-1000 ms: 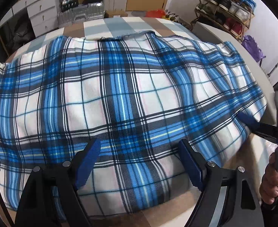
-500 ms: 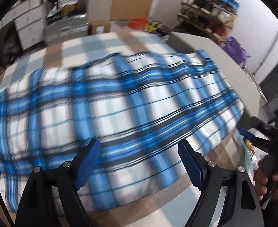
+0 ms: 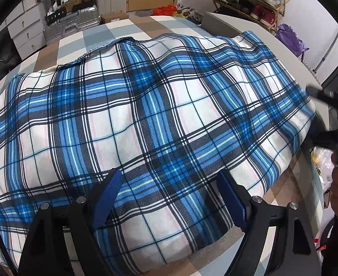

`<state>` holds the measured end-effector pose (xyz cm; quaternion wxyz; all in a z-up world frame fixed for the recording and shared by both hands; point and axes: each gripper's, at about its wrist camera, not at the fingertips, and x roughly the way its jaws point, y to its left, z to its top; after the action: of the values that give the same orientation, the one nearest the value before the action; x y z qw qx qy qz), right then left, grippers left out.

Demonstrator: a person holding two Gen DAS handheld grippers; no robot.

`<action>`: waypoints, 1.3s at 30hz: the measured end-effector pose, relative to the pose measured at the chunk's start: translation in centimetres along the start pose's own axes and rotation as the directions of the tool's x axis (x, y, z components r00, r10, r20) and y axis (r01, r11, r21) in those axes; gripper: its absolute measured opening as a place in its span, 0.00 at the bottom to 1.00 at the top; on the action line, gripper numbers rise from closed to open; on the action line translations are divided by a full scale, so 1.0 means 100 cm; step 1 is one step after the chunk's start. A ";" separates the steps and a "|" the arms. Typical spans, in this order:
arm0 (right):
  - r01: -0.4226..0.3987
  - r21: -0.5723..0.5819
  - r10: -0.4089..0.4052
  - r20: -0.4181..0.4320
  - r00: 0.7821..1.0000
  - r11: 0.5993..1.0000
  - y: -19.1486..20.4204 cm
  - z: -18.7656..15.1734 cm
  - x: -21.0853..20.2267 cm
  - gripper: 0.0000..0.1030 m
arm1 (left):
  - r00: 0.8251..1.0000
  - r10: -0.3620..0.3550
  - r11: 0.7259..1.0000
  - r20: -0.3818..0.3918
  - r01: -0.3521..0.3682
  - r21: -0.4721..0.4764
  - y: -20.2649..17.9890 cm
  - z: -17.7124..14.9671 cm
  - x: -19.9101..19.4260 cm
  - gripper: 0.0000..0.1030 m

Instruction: Fold large clothes

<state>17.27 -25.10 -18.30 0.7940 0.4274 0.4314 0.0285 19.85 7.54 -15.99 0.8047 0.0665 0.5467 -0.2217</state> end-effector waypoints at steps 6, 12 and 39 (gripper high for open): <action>0.006 -0.359 0.049 0.144 0.988 0.933 0.060 -0.026 -0.017 1.00 | 0.997 0.076 0.992 0.030 -0.079 0.103 -0.015 -0.011 0.000 0.78; 0.079 -0.097 -0.076 0.037 0.996 0.992 0.017 -0.022 0.003 0.98 | 0.997 0.053 0.993 0.047 -0.057 0.101 -0.012 -0.018 -0.007 0.78; 0.234 -0.376 -0.088 0.365 0.927 0.897 0.074 -0.029 -0.047 0.08 | 0.998 -0.070 0.989 -0.001 0.069 0.131 -0.072 -0.021 0.002 0.86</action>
<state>14.70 -20.47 -10.77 0.9279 0.2106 0.3070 -0.0215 15.04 1.79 -15.97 0.7913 0.0995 0.5316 -0.2852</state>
